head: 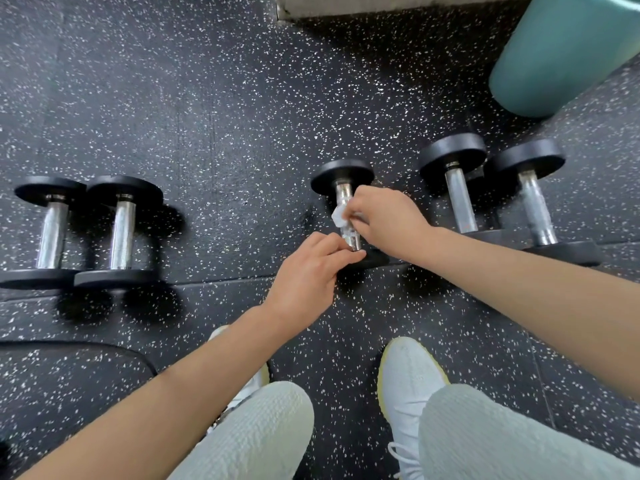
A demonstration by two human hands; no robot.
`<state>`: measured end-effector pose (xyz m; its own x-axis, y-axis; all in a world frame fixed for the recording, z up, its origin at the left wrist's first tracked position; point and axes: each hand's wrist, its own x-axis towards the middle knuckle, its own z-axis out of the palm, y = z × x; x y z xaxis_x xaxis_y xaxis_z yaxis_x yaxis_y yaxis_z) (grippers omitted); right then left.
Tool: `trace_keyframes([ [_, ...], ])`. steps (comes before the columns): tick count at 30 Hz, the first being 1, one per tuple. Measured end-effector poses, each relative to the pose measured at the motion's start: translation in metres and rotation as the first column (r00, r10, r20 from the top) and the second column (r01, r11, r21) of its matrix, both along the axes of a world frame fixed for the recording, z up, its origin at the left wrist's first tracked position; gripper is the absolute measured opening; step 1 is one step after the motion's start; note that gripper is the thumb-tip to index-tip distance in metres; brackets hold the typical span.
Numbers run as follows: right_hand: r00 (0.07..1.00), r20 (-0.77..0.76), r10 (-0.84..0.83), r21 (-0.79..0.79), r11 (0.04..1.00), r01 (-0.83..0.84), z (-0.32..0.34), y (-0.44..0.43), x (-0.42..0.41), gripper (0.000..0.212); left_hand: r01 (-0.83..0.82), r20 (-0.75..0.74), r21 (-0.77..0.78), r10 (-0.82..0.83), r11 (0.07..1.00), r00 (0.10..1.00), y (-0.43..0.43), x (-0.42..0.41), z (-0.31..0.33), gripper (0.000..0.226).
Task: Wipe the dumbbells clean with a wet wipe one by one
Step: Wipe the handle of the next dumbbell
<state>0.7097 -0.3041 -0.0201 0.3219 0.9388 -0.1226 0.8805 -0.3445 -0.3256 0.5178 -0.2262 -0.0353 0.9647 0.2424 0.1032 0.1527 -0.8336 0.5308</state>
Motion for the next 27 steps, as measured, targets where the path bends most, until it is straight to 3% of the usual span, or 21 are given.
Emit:
trace_keyframes([
  [5, 0.986, 0.159, -0.041, 0.042, 0.998, 0.035, -0.008, 0.026, 0.011, 0.021, 0.017, 0.023, 0.012, -0.018, 1.000, 1.000, -0.003, 0.003, 0.000, 0.058],
  [8, 0.974, 0.201, -0.100, 0.049, 0.995, 0.092, -0.015, 0.032, 0.009, 0.010, 0.000, 0.025, 0.014, 0.000, 1.000, 1.000, -0.005, 0.005, 0.003, 0.049],
  [12, 0.964, 0.260, -0.057, 0.055, 0.998, 0.045, -0.020, 0.010, -0.006, 0.016, 0.044, 0.033, 0.000, -0.044, 0.999, 0.998, -0.005, 0.003, 0.001, 0.045],
  [19, 0.954, 0.292, -0.066, 0.039, 0.998, 0.057, -0.015, 0.019, 0.015, 0.012, 0.091, -0.021, -0.012, -0.091, 0.996, 0.996, -0.014, 0.010, 0.001, 0.062],
  [23, 0.962, 0.240, -0.131, 0.062, 0.991, 0.119, -0.017, 0.023, 0.017, 0.014, 0.117, -0.033, 0.022, -0.116, 0.993, 0.993, -0.010, 0.013, 0.004, 0.068],
  [27, 0.982, 0.179, -0.064, 0.046, 0.997, 0.056, -0.008, 0.006, 0.003, 0.016, 0.100, -0.034, 0.026, -0.099, 0.995, 0.994, -0.001, 0.012, 0.003, 0.067],
])
